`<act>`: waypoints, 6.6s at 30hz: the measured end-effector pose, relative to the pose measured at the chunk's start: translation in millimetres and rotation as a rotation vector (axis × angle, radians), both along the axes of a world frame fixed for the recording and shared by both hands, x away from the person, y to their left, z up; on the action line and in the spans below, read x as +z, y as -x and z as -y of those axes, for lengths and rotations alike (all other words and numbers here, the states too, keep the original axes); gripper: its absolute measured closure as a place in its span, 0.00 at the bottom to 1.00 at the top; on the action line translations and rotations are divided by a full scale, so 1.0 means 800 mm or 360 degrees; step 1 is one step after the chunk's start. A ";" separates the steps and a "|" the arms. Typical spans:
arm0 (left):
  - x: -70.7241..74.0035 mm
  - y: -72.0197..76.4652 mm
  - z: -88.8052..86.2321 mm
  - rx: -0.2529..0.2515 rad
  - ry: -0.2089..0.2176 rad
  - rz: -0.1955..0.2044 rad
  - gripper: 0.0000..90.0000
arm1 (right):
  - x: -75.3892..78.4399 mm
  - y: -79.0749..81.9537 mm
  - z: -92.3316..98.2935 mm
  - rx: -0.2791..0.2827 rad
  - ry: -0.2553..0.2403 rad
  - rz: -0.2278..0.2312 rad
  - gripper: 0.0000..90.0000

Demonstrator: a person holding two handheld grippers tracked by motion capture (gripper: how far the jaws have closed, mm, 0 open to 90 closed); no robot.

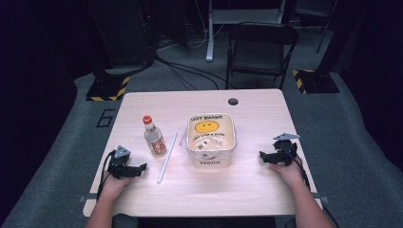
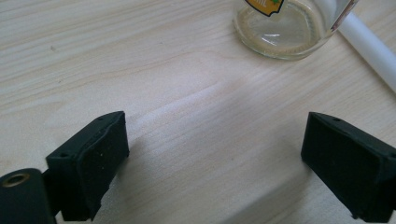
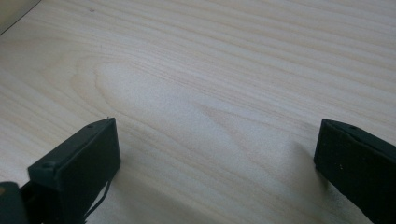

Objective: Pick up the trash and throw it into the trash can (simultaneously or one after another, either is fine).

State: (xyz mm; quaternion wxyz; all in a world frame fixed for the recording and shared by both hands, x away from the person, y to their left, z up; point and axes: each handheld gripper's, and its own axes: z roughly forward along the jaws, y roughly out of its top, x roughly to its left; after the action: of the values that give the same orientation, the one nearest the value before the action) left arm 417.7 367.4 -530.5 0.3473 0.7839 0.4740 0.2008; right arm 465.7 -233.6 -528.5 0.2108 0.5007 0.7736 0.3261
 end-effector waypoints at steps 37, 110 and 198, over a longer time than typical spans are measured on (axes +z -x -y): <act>0.048 0.009 0.018 0.0072 0.0083 -0.0078 0.33 | 0.000 0.003 0.000 0.0006 -0.0014 -0.0002 0.01; 0.188 -0.021 0.053 -0.0093 0.0198 0.0187 0.47 | 0.000 0.003 -0.001 0.0001 -0.0018 0.0001 0.02; 0.233 -0.044 0.076 -0.0139 0.0073 0.0268 0.69 | 0.001 0.002 -0.001 0.0027 -0.0017 0.0004 0.02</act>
State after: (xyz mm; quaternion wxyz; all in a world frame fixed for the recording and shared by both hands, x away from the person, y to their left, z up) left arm 452.6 306.5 -343.8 0.4121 0.7760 0.4129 0.2397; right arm 463.7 -232.9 -528.0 0.2064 0.4949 0.7757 0.3327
